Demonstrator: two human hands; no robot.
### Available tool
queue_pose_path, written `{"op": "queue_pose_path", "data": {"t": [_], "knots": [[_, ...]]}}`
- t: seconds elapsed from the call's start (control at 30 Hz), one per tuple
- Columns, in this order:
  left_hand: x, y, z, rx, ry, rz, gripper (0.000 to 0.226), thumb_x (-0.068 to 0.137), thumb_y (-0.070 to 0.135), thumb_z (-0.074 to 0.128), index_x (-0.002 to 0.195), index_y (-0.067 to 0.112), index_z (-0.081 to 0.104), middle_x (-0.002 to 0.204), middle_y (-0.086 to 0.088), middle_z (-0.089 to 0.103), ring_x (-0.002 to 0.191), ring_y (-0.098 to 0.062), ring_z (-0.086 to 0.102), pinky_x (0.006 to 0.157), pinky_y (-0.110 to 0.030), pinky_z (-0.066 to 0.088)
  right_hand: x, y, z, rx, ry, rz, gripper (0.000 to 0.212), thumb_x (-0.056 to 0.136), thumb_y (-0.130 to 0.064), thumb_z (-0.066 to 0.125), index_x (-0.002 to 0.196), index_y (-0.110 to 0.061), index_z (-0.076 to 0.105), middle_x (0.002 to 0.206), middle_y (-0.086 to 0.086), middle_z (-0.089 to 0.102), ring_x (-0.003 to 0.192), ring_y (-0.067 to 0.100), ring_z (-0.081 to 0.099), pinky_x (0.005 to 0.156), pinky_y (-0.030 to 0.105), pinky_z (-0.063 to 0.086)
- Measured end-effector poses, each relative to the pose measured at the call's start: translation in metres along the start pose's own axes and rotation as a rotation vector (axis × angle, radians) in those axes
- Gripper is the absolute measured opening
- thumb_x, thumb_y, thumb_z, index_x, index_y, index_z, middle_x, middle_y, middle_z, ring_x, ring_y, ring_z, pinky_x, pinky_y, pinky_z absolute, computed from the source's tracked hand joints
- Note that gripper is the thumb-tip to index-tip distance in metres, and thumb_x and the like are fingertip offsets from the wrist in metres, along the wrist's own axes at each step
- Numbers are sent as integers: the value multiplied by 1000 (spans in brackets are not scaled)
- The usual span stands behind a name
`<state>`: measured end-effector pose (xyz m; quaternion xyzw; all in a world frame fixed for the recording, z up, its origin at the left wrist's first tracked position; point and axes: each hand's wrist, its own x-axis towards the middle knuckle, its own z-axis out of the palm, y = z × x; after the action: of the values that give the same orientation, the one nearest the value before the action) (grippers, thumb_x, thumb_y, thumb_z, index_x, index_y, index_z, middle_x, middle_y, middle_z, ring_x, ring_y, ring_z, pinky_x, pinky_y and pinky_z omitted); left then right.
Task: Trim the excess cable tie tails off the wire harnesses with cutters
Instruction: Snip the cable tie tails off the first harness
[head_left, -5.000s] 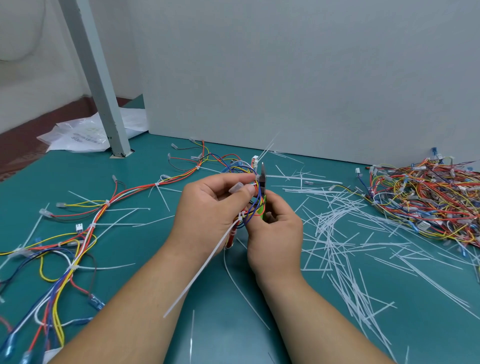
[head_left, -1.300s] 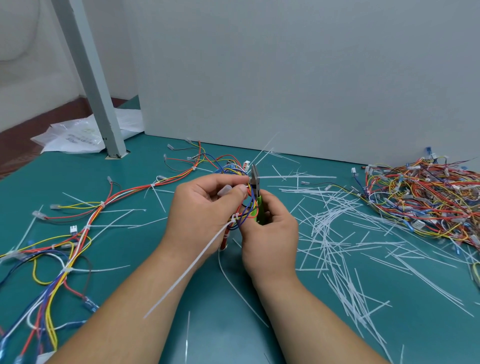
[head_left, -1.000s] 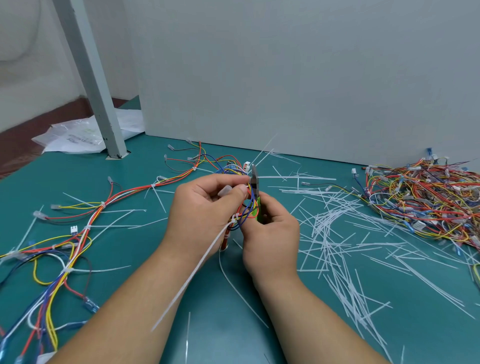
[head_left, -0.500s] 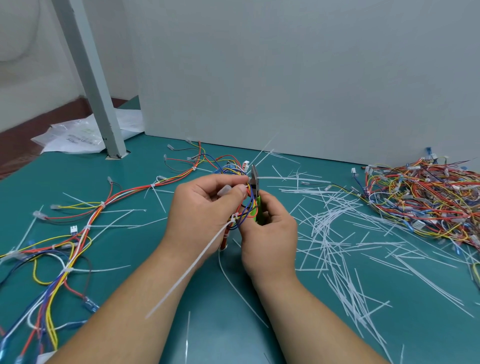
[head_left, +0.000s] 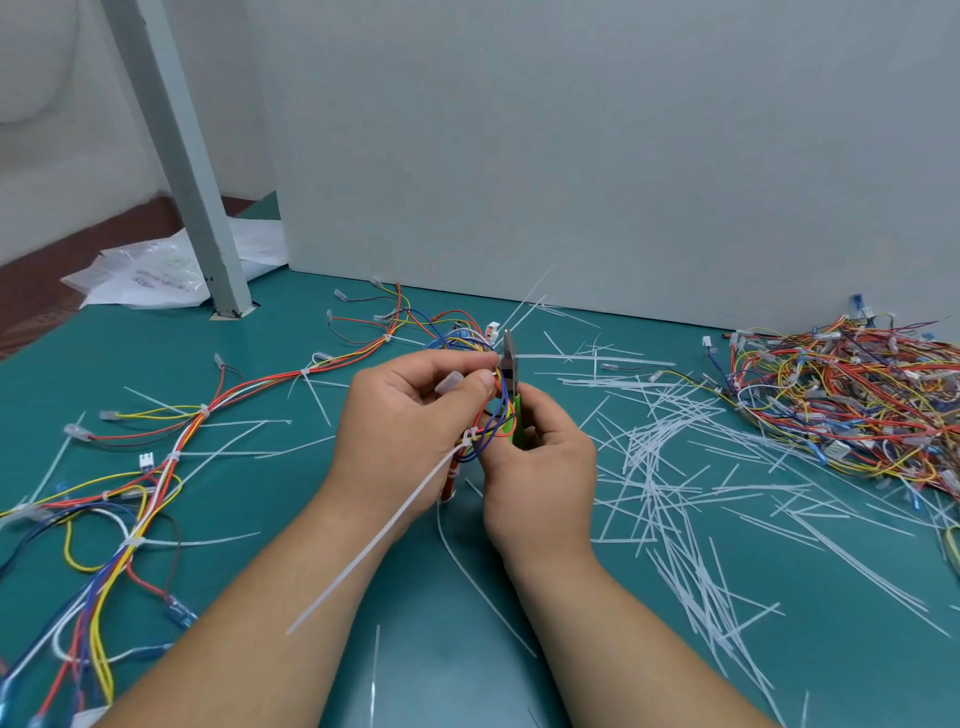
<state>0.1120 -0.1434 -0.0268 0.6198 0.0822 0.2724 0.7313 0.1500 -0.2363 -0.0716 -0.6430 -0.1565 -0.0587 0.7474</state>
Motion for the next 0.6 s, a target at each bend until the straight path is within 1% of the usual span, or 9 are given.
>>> {"op": "queue_pose_path", "data": {"t": [0.07, 0.17, 0.27, 0.33, 0.47, 0.53, 0.6], "knots": [[0, 0, 0, -2, 0, -2, 27, 90, -3, 70, 81, 21, 81, 75, -5, 76, 66, -13, 66, 64, -21, 57, 0, 0, 0, -5, 3, 4, 26, 84, 6, 75, 99, -15, 79, 68, -13, 63, 59, 1, 47, 57, 14, 41], [0, 0, 0, -8, 0, 4, 27, 90, -2, 71, 81, 21, 81, 76, -3, 77, 67, -11, 68, 65, -21, 58, 0, -2, 0, -7, 1, 18, 28, 84, 6, 75, 99, -17, 79, 71, -10, 67, 61, 2, 51, 60, 16, 44], [0, 1, 0, -35, -11, 1, 20, 87, 5, 76, 78, 22, 81, 76, -3, 77, 66, -11, 68, 64, -22, 58, -1, -4, 1, 7, -12, 29, 25, 85, 4, 76, 98, -18, 78, 75, -5, 71, 65, 4, 56, 63, 18, 48], [0, 2, 0, -47, -20, -10, 18, 83, 7, 78, 78, 24, 82, 76, -3, 76, 65, -11, 67, 63, -22, 58, -1, -4, 1, 3, -12, 29, 25, 86, 3, 76, 97, -19, 77, 75, -5, 71, 64, 3, 55, 62, 17, 48], [-1, 2, 0, -66, -28, -18, 20, 82, 0, 77, 79, 19, 80, 75, -4, 75, 61, -10, 66, 59, -19, 56, -1, -4, 0, -25, -14, 10, 29, 87, 4, 75, 95, -23, 78, 73, -3, 68, 63, 5, 51, 60, 20, 46], [-1, 3, 0, -75, -32, -19, 20, 83, -2, 76, 82, 18, 79, 74, -4, 75, 60, -10, 66, 59, -18, 55, -1, -4, -1, -12, -21, -2, 32, 87, 4, 74, 92, -27, 78, 75, -2, 69, 65, 6, 52, 61, 21, 48], [-2, 3, 0, -78, -34, -18, 19, 84, -2, 75, 83, 17, 79, 74, -3, 75, 60, -9, 66, 59, -18, 55, -1, -5, -1, 6, -25, -8, 32, 87, 5, 74, 92, -27, 78, 75, -1, 70, 67, 6, 54, 63, 21, 49]]}}
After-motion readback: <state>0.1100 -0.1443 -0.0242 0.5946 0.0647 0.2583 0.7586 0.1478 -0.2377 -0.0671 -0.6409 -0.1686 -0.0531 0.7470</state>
